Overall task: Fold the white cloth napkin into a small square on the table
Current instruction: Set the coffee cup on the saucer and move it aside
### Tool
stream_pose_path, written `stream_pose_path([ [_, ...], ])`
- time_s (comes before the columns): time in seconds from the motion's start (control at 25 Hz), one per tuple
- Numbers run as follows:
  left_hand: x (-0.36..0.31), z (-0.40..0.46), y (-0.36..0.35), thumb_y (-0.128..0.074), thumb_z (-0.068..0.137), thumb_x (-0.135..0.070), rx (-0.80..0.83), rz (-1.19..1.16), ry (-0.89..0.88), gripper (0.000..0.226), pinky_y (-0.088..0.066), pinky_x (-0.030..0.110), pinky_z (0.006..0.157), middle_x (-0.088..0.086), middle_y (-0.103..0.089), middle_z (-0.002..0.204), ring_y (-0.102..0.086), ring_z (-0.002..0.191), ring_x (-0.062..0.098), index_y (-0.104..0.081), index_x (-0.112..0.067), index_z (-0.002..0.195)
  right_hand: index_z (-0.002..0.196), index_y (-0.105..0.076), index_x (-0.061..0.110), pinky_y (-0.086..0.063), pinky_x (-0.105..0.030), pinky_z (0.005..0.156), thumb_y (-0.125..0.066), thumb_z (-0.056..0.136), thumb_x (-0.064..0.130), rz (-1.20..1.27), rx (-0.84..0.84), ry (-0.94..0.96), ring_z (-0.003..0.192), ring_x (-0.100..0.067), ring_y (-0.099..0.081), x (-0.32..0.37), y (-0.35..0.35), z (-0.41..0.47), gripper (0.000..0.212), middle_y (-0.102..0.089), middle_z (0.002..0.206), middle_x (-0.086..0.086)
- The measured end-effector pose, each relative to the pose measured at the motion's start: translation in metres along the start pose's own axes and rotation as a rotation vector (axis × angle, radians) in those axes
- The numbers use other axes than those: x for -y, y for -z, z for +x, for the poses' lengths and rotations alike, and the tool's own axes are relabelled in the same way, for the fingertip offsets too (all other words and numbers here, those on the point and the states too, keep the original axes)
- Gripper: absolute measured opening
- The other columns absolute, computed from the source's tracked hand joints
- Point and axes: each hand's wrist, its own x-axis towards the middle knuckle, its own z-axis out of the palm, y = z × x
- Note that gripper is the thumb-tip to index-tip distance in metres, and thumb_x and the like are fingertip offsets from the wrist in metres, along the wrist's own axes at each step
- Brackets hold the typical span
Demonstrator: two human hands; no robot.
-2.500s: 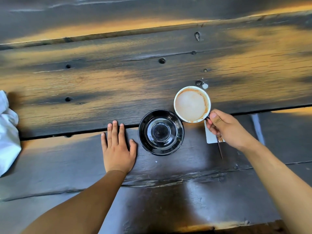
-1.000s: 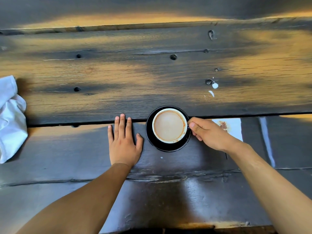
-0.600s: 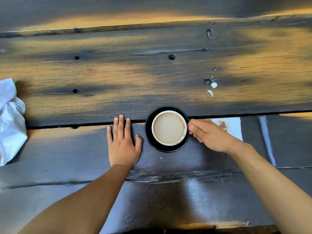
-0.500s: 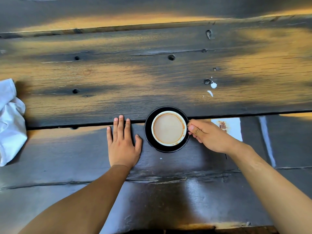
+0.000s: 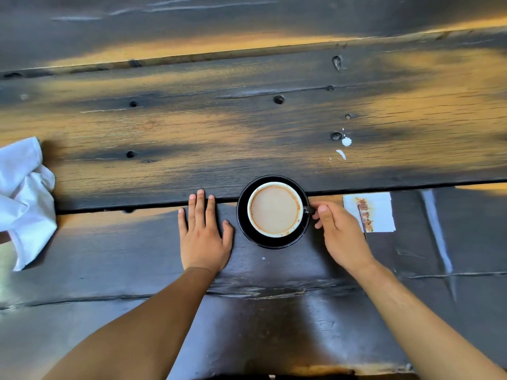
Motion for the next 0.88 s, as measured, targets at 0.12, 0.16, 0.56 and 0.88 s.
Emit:
stream_pose_path([
  [0.12,-0.003,0.001,0.004,-0.027,0.096,-0.044,0.052,0.015,0.015,0.069,-0.010,0.051,0.126,0.010,-0.019,0.167,-0.011,0.156,0.025,-0.028,-0.010,0.157,0.128,-0.063,0.012,-0.041,-0.030,0.103,-0.043,0.104,0.015,-0.147,-0.064,0.001,0.114,-0.019,-0.053,-0.009,-0.022,-0.034,0.031,-0.060,0.120,-0.004],
  [0.16,-0.004,0.000,0.006,-0.026,0.097,-0.043,0.066,0.015,0.016,0.069,-0.011,0.051,0.126,0.011,-0.019,0.167,-0.012,0.156,0.026,-0.028,-0.009,0.157,0.132,-0.061,0.009,-0.040,-0.034,0.107,-0.048,0.101,0.011,-0.241,-0.068,0.050,0.121,-0.020,-0.049,-0.012,-0.027,-0.048,0.034,-0.057,0.129,-0.005],
  [0.56,0.007,-0.154,0.028,-0.017,0.100,-0.041,0.317,0.009,-0.082,0.067,-0.005,0.045,0.127,0.010,-0.009,0.168,-0.004,0.157,0.027,-0.026,-0.008,0.158,0.160,-0.007,0.013,0.002,-0.040,0.127,-0.033,0.101,0.024,-0.767,0.206,0.046,0.155,-0.026,0.011,-0.018,-0.054,-0.145,0.066,0.008,0.169,-0.006],
  [0.88,0.040,-0.239,0.057,-0.035,0.101,-0.035,0.401,0.001,-0.143,0.048,-0.032,0.036,0.115,0.006,-0.031,0.160,-0.034,0.144,0.026,-0.040,-0.018,0.147,0.160,-0.013,0.014,-0.018,-0.038,0.125,-0.043,0.093,0.019,-0.715,0.307,-0.094,0.156,-0.023,0.007,-0.010,-0.076,-0.240,0.073,0.009,0.169,-0.003],
])
